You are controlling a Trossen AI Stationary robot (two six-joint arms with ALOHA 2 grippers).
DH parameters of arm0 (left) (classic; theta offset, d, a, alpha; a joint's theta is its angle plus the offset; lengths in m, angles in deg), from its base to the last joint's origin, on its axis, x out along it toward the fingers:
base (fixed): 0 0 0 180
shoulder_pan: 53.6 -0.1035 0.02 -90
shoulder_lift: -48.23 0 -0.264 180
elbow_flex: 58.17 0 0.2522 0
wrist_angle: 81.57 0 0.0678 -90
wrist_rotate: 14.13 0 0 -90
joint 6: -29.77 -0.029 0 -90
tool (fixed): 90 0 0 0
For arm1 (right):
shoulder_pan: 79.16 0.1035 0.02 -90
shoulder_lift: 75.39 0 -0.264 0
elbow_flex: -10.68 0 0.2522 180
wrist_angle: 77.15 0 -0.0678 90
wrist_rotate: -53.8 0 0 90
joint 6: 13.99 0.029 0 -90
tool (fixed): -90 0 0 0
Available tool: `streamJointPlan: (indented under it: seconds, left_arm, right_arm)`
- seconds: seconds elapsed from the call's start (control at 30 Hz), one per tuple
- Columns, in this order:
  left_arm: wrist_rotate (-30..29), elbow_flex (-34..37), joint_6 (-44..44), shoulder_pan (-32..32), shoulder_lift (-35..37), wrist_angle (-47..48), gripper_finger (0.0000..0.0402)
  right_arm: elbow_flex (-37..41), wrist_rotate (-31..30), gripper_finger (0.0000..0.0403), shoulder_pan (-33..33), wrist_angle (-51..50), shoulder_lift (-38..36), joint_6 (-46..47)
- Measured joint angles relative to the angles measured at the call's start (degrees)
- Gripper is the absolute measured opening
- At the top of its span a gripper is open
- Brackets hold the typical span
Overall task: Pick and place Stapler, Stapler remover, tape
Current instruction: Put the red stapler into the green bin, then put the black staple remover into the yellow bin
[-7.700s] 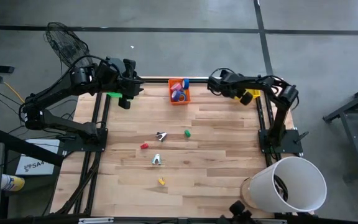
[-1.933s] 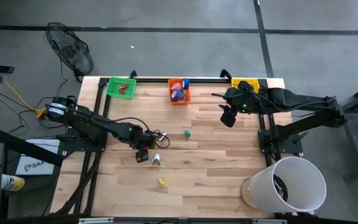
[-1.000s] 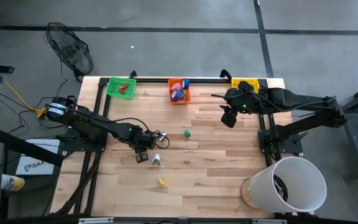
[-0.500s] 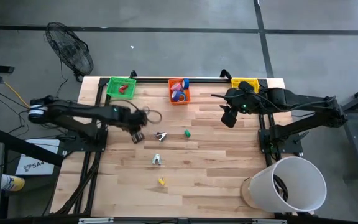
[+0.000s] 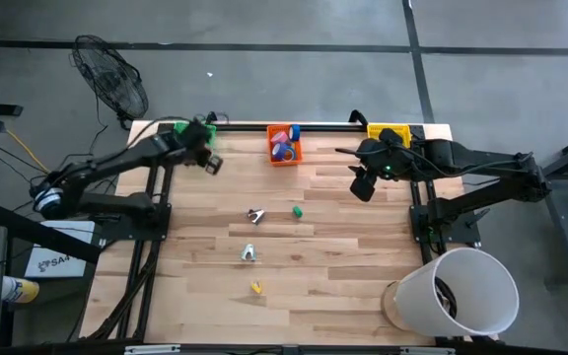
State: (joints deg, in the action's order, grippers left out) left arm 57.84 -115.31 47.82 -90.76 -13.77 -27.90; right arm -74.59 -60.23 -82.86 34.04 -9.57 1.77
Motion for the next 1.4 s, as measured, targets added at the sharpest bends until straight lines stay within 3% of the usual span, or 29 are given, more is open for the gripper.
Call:
streamJointPlan:
  seconds: [0.23, 0.43, 0.83, 1.23, 1.4]
  left_arm:
    - [2.21, -0.02, -2.73, -12.54, -3.18, -7.00, 0.0072]
    - [2.84, -0.02, -3.16, -19.04, -7.30, -11.58, 0.0072]
    - [4.13, -0.11, -2.83, -19.12, -15.82, -15.21, 0.0080]
    - [4.27, -0.11, -2.85, -19.10, -16.62, -15.84, 0.0178]
    - [7.95, -0.11, -4.13, -19.12, -16.10, -17.05, 0.0202]
  right_arm:
    - [0.00, -0.01, 0.0169, 0.00, 0.02, 0.00, 1.47]
    - [0.00, -0.15, 0.0169, -0.02, 0.02, 0.00, 2.30]
    - [0.00, -2.54, 0.0170, -0.02, 0.02, 0.00, 6.89]
    - [0.00, -2.45, 0.0170, -0.02, 0.02, 0.00, 8.89]
    - [0.00, -2.43, 0.0170, -0.02, 0.02, 0.00, 8.91]
